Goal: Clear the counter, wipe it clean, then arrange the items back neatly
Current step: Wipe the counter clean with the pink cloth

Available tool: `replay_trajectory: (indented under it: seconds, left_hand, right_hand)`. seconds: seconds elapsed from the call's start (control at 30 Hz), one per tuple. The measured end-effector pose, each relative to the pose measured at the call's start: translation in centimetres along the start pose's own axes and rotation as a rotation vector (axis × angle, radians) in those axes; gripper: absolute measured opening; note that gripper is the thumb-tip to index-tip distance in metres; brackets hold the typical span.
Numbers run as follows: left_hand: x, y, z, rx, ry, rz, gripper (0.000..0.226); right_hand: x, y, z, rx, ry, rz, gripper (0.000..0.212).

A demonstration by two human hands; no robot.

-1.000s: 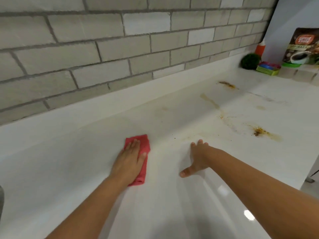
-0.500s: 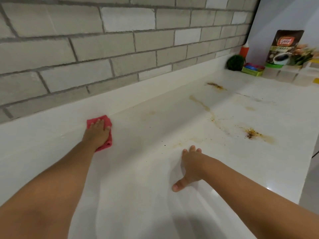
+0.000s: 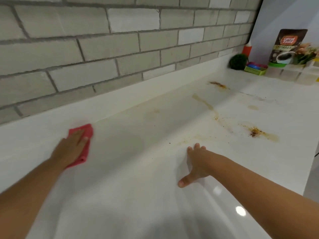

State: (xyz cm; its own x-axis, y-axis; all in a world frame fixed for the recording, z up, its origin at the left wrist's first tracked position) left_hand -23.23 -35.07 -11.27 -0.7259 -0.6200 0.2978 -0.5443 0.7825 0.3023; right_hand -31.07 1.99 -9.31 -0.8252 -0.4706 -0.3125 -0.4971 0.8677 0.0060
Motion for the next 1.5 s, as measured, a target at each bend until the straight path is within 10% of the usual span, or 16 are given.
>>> replay_trajectory:
  seconds: [0.7, 1.0, 1.33, 1.5]
  left_hand:
    - [-15.9, 19.3, 2.3, -0.163, -0.180, 0.554, 0.051]
    - [-5.8, 15.1, 4.2, 0.009, -0.055, 0.048, 0.055]
    - [-22.0, 29.3, 3.4, -0.181, -0.196, 0.647, 0.052]
    - [-15.6, 19.8, 1.6, -0.215, -0.042, 0.276, 0.050]
  right_hand:
    - [-1.0, 0.2, -1.0, 0.054, 0.071, 0.028, 0.105]
    - [-6.2, 7.2, 0.2, 0.301, 0.258, 0.026, 0.086]
    - [-7.5, 17.8, 3.1, 0.145, 0.163, 0.294, 0.086]
    - [-7.5, 18.5, 3.3, 0.084, 0.181, 0.221, 0.095]
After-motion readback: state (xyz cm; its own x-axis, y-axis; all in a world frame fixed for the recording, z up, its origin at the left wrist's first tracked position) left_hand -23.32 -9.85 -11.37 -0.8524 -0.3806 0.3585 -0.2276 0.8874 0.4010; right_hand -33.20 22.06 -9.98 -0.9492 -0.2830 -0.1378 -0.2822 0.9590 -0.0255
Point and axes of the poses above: each hand's wrist, its own x-axis towards the middle knuckle, its own z-axis out of the palm, y = z × x, the point moved 6 cm from there along x, towards the middle knuckle, and after that the axes turned 15 degrees about y, right-handed, at the moved point
